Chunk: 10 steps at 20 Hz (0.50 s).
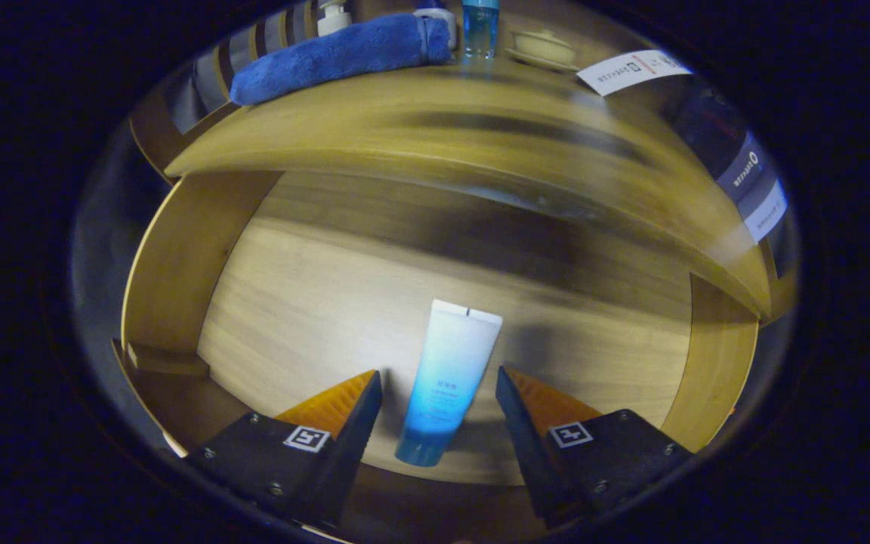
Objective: Pull open the drawer, take out the items inside it, and place them on the countertop above the cabinet.
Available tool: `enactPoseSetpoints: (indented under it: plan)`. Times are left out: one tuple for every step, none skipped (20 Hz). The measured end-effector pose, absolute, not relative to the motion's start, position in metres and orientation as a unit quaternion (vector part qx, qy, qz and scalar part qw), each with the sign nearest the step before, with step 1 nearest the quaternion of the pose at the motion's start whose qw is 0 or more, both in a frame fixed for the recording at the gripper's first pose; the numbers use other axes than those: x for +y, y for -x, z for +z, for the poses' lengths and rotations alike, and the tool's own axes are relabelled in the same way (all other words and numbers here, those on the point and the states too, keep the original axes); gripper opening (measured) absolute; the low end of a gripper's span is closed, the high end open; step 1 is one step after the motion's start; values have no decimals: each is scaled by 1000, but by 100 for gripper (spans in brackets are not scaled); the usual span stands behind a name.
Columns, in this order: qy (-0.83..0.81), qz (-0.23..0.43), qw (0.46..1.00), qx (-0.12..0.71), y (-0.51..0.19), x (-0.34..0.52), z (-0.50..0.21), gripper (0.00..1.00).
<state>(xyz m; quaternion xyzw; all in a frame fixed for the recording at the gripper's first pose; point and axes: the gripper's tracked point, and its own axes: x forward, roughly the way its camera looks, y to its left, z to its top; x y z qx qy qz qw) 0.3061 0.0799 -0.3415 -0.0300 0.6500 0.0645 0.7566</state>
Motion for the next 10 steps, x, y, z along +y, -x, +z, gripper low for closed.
enactPoseSetpoints:
  plan:
    - [29, 67, 750, 658, -303, 81, -348, 88]
    - [27, 66, 760, 646, -311, 81, -342, 82]
    - [27, 66, 760, 646, -310, 79, -348, 76]
    - [24, 69, 761, 644, -313, 80, -356, 67]
    - [26, 73, 761, 644, -312, 80, -345, 58]
    - [30, 76, 763, 642, -313, 81, -344, 49]
    - [31, 79, 763, 640, -310, 83, -341, 49]
    - [36, 78, 770, 633, -315, 84, -340, 48]
    - [44, 81, 771, 630, -314, 85, -340, 46]
    - [51, 83, 774, 626, -316, 87, -337, 43]
